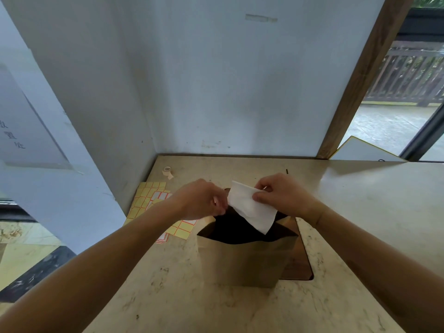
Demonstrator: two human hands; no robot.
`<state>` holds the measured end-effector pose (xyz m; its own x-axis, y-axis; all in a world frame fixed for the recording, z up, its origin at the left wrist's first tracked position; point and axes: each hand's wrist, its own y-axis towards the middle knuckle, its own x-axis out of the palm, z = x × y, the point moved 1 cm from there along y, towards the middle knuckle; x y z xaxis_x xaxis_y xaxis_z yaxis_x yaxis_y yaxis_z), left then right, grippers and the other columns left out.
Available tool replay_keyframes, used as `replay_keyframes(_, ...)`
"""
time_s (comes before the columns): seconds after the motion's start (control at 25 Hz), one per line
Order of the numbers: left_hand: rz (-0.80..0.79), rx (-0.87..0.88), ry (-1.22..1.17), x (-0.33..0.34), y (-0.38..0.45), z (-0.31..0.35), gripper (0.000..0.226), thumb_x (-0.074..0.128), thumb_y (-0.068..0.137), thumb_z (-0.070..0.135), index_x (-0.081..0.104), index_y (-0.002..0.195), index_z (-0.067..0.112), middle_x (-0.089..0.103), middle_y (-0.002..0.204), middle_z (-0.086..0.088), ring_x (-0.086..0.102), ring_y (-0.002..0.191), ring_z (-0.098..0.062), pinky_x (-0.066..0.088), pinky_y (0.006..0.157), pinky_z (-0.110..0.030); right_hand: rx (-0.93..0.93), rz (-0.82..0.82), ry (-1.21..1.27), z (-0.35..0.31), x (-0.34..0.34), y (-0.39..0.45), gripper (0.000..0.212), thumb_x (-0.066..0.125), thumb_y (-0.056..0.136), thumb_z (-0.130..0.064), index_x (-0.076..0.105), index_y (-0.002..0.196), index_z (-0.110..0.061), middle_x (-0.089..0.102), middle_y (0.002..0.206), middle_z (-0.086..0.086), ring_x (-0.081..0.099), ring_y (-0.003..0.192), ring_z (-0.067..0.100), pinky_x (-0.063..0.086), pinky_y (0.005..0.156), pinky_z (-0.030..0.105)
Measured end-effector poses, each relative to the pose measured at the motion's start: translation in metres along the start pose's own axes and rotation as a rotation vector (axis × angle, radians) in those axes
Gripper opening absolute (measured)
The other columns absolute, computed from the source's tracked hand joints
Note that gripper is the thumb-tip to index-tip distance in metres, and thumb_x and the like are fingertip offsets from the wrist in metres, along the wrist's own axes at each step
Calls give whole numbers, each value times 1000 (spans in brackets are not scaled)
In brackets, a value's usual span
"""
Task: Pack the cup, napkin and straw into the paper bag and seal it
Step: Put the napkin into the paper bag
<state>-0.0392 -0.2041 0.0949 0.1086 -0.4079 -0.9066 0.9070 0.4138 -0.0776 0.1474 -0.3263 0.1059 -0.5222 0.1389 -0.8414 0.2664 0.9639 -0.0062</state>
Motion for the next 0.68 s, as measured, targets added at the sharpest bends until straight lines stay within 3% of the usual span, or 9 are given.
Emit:
replay_keyframes(0.12,-159,30,285,14,-1,8,20,63,87,34,70,106,32,71,95,8,62,87,-13,53,77,-33,-25,-103,-29,-10,15,-1,14,61,87,-26,71,95,-21,62,81,-15,61,79,5,43,63,13)
replay_keyframes(0.24,-186,34,414,25,0,8,31,63,85,44,66,114,32,71,94,4,62,82,-17,51,77,-31,-38,-171,-11,-12,25,-5,11,59,87,-29,69,91,-25,64,84,-12,61,78,9,49,68,19)
replay_keyframes(0.36,-171,42,538,32,0,3,40,60,84,57,65,114,31,71,92,7,62,82,-14,42,93,-35,-44,-268,-42,-9,29,-8,10,56,87,-31,65,88,-29,65,83,-8,62,77,13,49,66,22)
replay_keyframes(0.48,-239,12,550,37,1,-1,51,60,77,67,63,113,32,69,101,10,58,108,-15,18,114,-50,-60,-434,-170,-7,37,-10,10,54,89,-34,62,93,-31,63,86,-11,60,80,8,47,67,19)
replay_keyframes(0.68,-303,-1,524,35,0,-1,84,64,64,76,45,135,35,52,139,7,31,140,-21,-10,113,-60,-7,-465,-296,-4,47,-9,19,51,92,-27,63,106,-24,66,98,-2,62,88,16,54,79,29)
